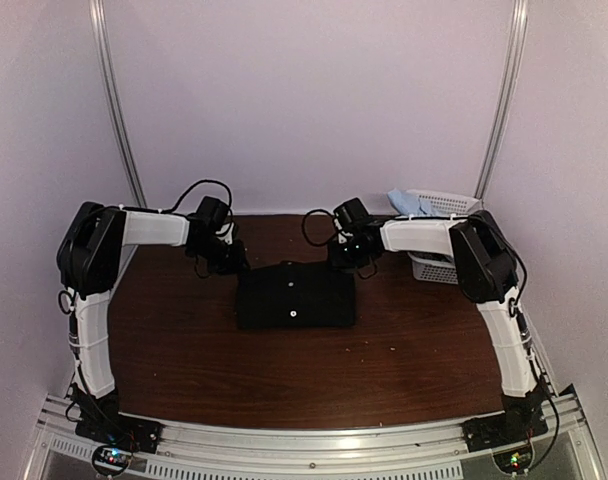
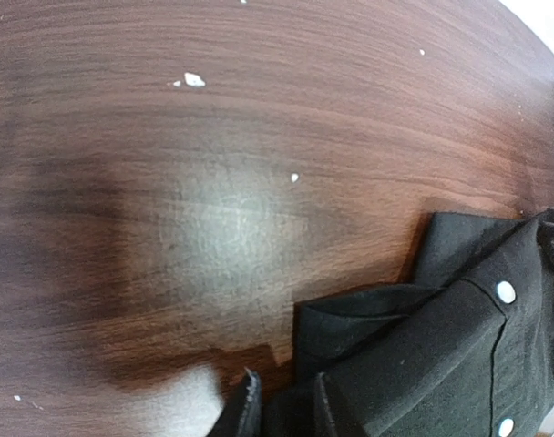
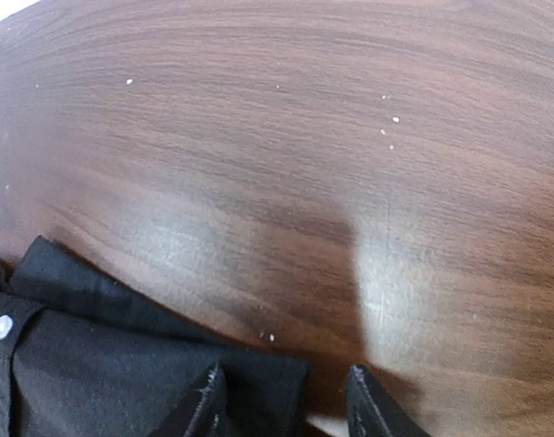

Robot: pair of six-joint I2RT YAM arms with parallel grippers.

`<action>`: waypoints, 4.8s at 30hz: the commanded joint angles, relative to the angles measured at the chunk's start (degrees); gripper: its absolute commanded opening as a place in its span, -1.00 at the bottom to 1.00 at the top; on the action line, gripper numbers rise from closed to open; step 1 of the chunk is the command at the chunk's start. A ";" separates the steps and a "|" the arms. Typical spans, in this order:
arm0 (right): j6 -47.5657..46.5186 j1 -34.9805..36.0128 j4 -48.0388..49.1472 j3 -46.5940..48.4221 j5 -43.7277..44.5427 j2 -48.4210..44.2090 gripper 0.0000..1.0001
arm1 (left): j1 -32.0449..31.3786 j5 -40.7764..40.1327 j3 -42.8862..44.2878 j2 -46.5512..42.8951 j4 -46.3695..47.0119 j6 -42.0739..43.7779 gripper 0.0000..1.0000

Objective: Fold and stack the long sleeve shirts
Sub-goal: Adjust the square-folded shirt at the center of the board.

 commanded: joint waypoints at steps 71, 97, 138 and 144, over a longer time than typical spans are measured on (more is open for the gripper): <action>5.83 -0.73 5.25 -36.46 8.20 -22.20 -1.00 | -7.06 7.11 25.48 14.52 2.82 4.58 -1.00; -5.45 4.80 -6.71 5.77 7.37 -6.89 -1.00 | -1.84 -7.30 -11.35 -18.75 6.91 -3.16 -1.00; 3.47 -2.46 8.55 -24.11 7.38 -9.63 -1.00 | -2.59 3.99 25.48 14.21 -0.14 3.21 -0.86; 3.09 -2.99 6.63 -23.87 8.71 -14.25 -0.67 | -2.48 3.84 34.69 18.92 -6.48 5.93 -0.43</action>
